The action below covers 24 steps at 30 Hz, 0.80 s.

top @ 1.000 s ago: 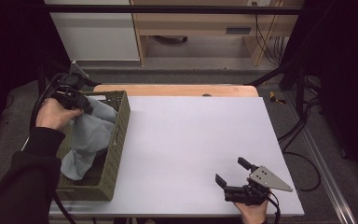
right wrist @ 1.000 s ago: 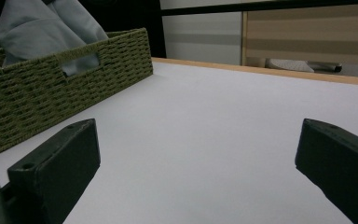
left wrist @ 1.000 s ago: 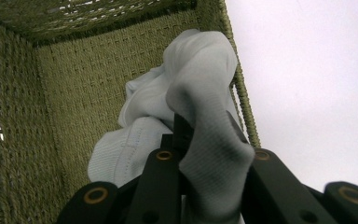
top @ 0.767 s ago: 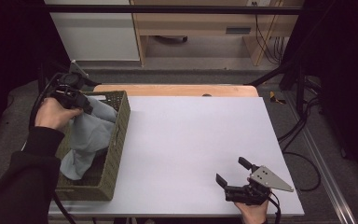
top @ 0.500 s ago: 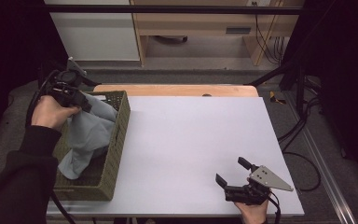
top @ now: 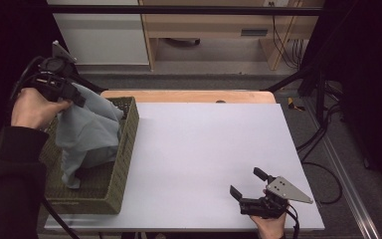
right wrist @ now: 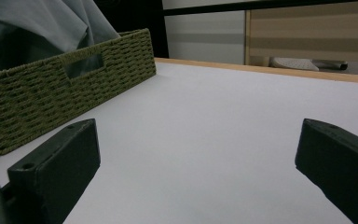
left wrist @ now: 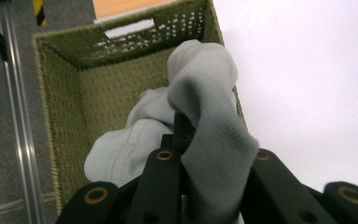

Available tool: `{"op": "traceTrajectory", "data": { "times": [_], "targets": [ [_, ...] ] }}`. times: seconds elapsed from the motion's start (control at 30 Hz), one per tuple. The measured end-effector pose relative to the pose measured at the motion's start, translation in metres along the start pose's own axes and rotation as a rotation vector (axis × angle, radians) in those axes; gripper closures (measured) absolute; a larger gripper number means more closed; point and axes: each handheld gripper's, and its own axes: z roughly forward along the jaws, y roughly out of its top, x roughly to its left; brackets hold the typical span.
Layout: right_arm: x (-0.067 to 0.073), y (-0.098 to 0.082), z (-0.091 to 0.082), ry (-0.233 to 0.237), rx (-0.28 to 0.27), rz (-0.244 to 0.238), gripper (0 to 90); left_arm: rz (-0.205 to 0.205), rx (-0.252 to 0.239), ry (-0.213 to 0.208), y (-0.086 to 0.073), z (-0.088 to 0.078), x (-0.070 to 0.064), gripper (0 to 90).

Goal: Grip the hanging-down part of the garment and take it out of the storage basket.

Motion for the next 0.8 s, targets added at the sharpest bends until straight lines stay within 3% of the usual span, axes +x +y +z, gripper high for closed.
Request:
{"op": "traceTrajectory", "data": {
  "times": [0.4, 0.57, 0.8],
  "targets": [
    [0.006, 0.005, 0.009, 0.039, 0.016, -0.009, 0.4, 0.006, -0.046, 0.007, 0.003, -0.025, -0.002, 80.8],
    [0.013, 0.014, 0.021, 0.090, 0.015, -0.015, 0.4, 0.004, -0.064, 0.011, 0.003, -0.035, -0.002, 80.8],
    [0.034, 0.033, 0.049, 0.194, 0.011, -0.020, 0.4, 0.009, -0.082, 0.014, 0.004, -0.045, -0.004, 80.8]
  ]
}}
